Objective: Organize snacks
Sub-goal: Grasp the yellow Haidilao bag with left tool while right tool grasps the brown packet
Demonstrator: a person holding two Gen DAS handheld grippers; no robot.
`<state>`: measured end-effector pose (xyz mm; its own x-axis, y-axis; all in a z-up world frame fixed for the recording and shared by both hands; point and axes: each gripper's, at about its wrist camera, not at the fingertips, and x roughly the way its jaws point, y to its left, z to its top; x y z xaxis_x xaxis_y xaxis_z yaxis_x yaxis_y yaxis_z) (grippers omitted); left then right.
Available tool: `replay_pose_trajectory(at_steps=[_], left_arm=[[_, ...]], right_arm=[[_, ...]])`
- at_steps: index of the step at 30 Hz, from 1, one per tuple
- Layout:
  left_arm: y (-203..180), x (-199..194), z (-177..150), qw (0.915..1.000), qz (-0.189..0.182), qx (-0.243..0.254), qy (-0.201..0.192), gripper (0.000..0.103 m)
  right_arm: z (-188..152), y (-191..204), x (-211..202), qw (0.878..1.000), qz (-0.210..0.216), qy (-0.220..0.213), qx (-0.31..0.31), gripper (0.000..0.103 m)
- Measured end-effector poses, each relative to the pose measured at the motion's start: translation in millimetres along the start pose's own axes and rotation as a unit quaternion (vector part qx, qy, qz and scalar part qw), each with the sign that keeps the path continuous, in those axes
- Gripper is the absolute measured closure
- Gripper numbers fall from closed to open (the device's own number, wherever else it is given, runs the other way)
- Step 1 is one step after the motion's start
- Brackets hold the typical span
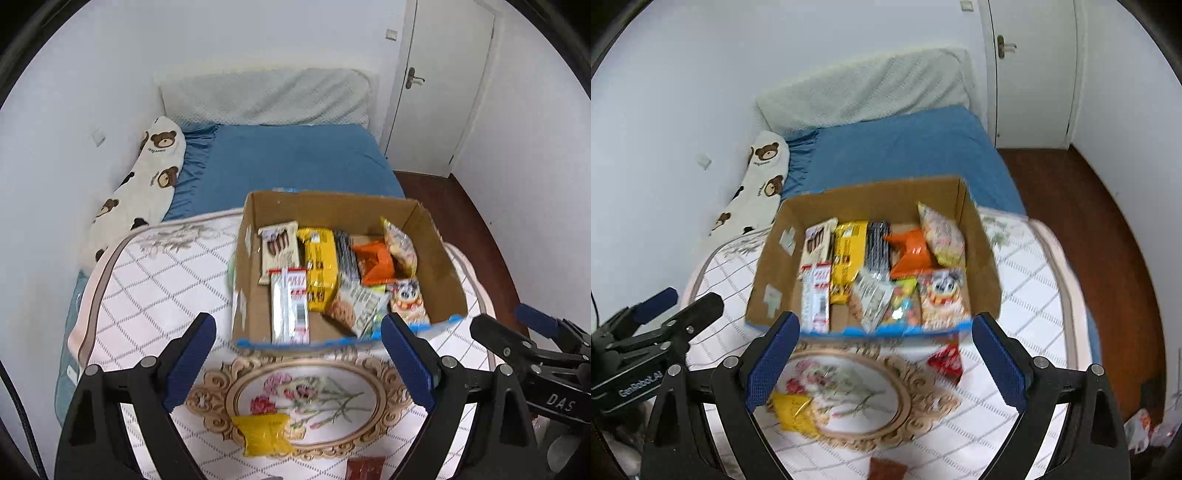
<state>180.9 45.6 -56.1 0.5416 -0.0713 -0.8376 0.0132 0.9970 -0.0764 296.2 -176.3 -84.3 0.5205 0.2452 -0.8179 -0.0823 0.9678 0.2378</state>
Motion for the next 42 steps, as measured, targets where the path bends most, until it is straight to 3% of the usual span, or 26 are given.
replay_pose_trajectory(at_steps=[3, 7, 13, 19, 25, 30, 32, 34, 36, 39, 40, 42], left_arm=[[4.2, 2.8, -27.4, 0.9998, 0.009, -0.005, 0.019, 0.011], [15.0, 23.6, -80.2, 0.9972, 0.049, 0.002, 0.057, 0.011], [46.1, 79.0, -154.9, 0.9818, 0.071, -0.025, 0.174, 0.012], [50.2, 115.1, -176.0, 0.9721, 0.09, -0.024, 0.216, 0.012], [47.1, 175.0, -182.3, 0.9582, 0.074, -0.03, 0.275, 0.012], [48.8, 200.5, -190.4, 0.9542, 0.059, -0.048, 0.289, 0.013], [48.2, 200.6, -191.9, 0.9561, 0.056, -0.048, 0.284, 0.021], [47.7, 199.4, -193.6, 0.9581, 0.053, -0.045, 0.278, 0.041], [46.7, 195.2, -193.9, 0.9591, 0.052, -0.042, 0.275, 0.049], [48.2, 185.1, -196.6, 0.9596, 0.045, -0.039, 0.275, 0.054], [47.5, 181.3, -201.3, 0.9592, 0.044, -0.037, 0.277, 0.054], [43.3, 173.5, -218.6, 0.9579, 0.042, -0.025, 0.283, 0.054]], right_arm=[[-33.8, -6.3, 15.7, 0.999, 0.013, 0.049, 0.015, 0.006], [-100.3, -17.0, 56.6, 0.988, 0.028, 0.141, 0.046, 0.006], [-184.9, -23.8, 118.7, 0.965, 0.035, 0.247, 0.083, 0.006], [-242.9, -19.0, 164.2, 0.95, 0.009, 0.302, 0.085, 0.006], [-274.2, -14.5, 183.6, 0.945, -0.023, 0.317, 0.071, 0.006], [-280.5, -17.1, 195.6, 0.939, -0.025, 0.334, 0.08, 0.004], [-282.3, -16.2, 199.8, 0.935, -0.024, 0.347, 0.07, 0.004], [-283.8, -14.0, 199.9, 0.934, -0.026, 0.351, 0.059, 0.004], [-286.1, -12.6, 196.0, 0.937, -0.031, 0.344, 0.056, 0.008], [-288.6, -10.8, 183.0, 0.945, -0.049, 0.321, 0.044, 0.031], [-287.0, -11.5, 177.1, 0.948, -0.046, 0.311, 0.04, 0.044], [-288.2, -11.7, 169.9, 0.951, -0.041, 0.305, 0.037, 0.049]])
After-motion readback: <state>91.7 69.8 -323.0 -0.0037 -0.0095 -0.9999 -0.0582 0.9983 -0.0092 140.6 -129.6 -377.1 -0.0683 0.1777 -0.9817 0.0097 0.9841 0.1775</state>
